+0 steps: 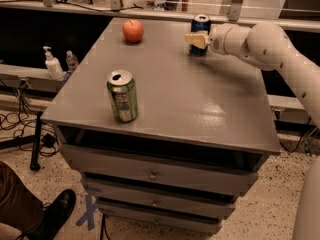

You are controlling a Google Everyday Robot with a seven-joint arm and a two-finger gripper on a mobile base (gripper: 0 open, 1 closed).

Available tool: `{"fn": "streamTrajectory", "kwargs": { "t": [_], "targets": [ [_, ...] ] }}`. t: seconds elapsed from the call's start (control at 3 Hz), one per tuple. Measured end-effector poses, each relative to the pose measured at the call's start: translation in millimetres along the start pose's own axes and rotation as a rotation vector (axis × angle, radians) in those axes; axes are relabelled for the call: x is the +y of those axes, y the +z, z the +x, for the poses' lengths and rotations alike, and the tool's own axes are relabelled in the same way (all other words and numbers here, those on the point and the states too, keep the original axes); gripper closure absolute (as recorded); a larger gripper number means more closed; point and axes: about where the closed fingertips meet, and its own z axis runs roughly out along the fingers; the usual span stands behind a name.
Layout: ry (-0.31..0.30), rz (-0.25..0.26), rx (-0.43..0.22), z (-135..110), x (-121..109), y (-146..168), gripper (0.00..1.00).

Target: Move pepsi can near green can

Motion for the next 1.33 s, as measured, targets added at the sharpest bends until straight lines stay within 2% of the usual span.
{"fn": "streamTrajectory", "kwargs": {
  "t": [0.67,1.0,1.33],
  "targets": [
    [0.016,0.022,-0.012,-1,-3,-18,0.88],
    [0.049,0.019,-0.018,-8,-4,-40,1.00],
    [0.087,-0.026,-0.043,-24,11,-67,1.00]
  ]
}}
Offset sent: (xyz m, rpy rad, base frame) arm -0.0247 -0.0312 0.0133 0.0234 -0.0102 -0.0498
